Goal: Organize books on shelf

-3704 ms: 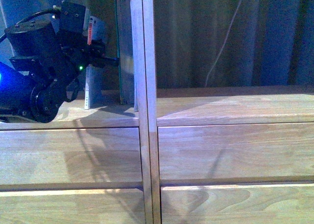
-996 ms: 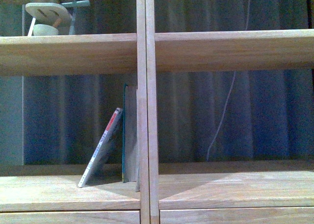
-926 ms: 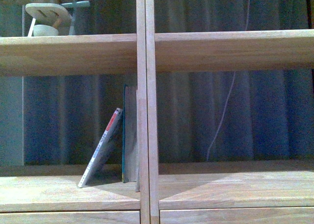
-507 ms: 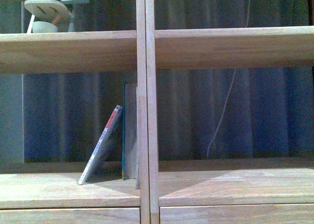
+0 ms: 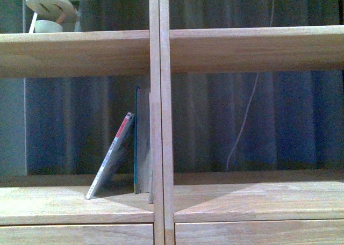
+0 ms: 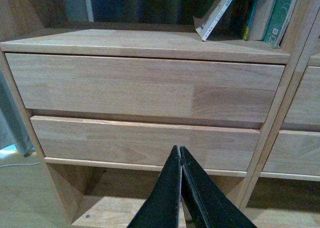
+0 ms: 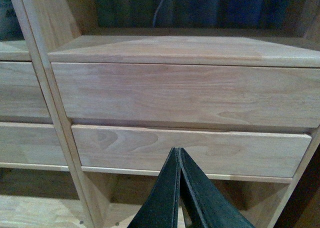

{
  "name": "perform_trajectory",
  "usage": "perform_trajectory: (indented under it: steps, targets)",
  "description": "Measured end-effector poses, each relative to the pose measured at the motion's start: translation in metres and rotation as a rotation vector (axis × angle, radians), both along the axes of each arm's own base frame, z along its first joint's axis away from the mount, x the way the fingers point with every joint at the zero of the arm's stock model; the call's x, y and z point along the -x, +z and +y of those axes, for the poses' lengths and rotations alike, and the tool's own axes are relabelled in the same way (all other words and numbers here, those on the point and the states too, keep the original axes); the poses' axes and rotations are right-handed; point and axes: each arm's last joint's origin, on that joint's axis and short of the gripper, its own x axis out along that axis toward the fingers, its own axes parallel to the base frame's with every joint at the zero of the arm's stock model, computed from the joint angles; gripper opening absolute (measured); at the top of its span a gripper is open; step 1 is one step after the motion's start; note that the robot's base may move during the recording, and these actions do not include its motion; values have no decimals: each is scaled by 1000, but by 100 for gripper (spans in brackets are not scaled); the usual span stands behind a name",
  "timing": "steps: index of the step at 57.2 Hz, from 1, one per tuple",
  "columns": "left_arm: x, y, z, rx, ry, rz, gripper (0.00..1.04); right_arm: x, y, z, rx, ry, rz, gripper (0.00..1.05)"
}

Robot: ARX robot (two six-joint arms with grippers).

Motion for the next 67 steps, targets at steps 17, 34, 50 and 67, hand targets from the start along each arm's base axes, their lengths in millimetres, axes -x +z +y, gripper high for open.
perform_trajectory:
  steps: [17,34,50,67]
  targets:
    - [0,0,0,0,0,-1,5,0,0,0,0,-1,-1,3]
    - [0,0,0,0,0,-1,69,0,0,0,2,-1,-1,64]
    - [0,0,0,-2,0,-1,97,0,0,0,2,-1,-1,97]
    - [0,0,0,-2,0,-1,97,0,0,0,2,-1,-1,98]
